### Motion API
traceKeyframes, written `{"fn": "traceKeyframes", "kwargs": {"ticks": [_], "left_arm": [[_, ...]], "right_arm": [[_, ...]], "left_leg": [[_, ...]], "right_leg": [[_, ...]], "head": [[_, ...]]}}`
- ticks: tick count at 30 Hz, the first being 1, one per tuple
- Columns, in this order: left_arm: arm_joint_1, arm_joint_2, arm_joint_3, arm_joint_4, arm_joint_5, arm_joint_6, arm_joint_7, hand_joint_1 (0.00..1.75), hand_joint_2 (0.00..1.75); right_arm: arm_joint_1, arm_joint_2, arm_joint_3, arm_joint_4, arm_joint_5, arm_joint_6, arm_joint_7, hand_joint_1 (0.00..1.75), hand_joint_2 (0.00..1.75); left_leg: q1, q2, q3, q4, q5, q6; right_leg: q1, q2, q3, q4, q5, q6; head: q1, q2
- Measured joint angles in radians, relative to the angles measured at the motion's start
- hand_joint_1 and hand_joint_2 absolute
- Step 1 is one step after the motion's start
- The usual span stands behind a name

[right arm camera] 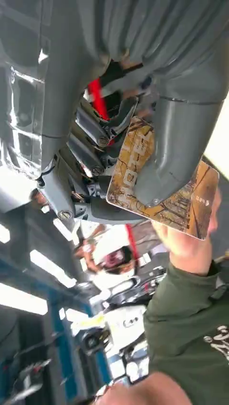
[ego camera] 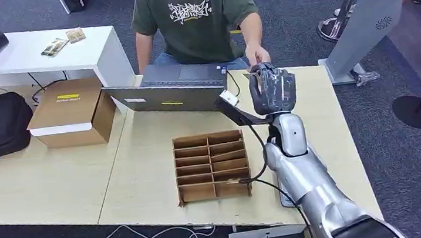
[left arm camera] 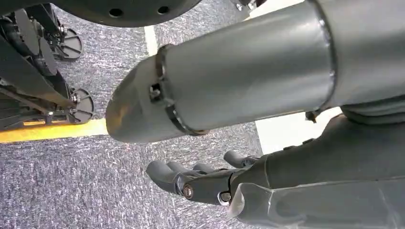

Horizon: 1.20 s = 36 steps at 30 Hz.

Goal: Pass the card to the sensor for recognition and then transmit it.

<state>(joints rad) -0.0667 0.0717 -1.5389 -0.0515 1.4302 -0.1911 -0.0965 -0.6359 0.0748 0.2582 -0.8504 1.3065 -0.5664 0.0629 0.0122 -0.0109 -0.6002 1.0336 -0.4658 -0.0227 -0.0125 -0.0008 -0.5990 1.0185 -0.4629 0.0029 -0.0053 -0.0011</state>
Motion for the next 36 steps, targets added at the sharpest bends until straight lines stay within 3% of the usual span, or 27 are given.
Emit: {"fn": "traceKeyframes", "kwargs": {"ticks": [5, 20, 25, 31, 36], "left_arm": [[0.001, 0.000, 0.000, 0.000, -0.002, 0.000, 0.000, 0.00, 0.00], [0.000, 0.000, 0.000, 0.000, -0.007, 0.002, 0.000, 0.00, 0.00], [0.000, 0.000, 0.000, 0.000, -0.019, 0.003, 0.000, 0.00, 0.00], [-0.003, 0.000, 0.000, 0.000, -0.023, 0.009, 0.008, 0.00, 0.00], [-0.005, 0.000, 0.000, 0.000, -0.008, 0.015, 0.010, 0.00, 0.00]], "right_arm": [[0.071, 0.014, -0.055, -0.124, -0.066, 0.072, -0.017, 1.75, 1.75], [0.129, 0.015, -0.090, -0.238, -0.072, 0.090, -0.016, 1.75, 1.75], [0.172, 0.015, -0.104, -0.293, -0.082, 0.126, 0.000, 1.75, 1.75], [0.287, 0.016, -0.151, -0.441, -0.268, 0.264, 0.014, 1.75, 1.75], [0.413, 0.017, -0.201, -0.582, -0.333, 0.362, 0.029, 1.75, 1.75]], "left_leg": [[0.000, 0.000, 0.000, 0.000, 0.000, 0.000], [0.000, 0.000, 0.000, 0.000, -0.001, -0.001], [0.000, 0.000, 0.000, 0.000, -0.001, -0.001], [0.000, 0.000, 0.000, 0.000, -0.001, 0.000], [0.000, 0.000, 0.000, 0.000, -0.003, 0.000]], "right_leg": [[0.000, 0.000, 0.000, 0.000, 0.000, 0.000], [0.000, 0.000, 0.000, 0.000, 0.000, 0.000], [0.000, 0.000, 0.000, 0.000, -0.001, 0.000], [0.000, -0.001, 0.000, -0.001, -0.001, 0.001], [0.000, 0.000, 0.000, -0.001, -0.002, 0.001]], "head": [[0.000, 0.000], [0.000, 0.000], [0.000, 0.000], [0.000, 0.000], [0.000, 0.000]]}}
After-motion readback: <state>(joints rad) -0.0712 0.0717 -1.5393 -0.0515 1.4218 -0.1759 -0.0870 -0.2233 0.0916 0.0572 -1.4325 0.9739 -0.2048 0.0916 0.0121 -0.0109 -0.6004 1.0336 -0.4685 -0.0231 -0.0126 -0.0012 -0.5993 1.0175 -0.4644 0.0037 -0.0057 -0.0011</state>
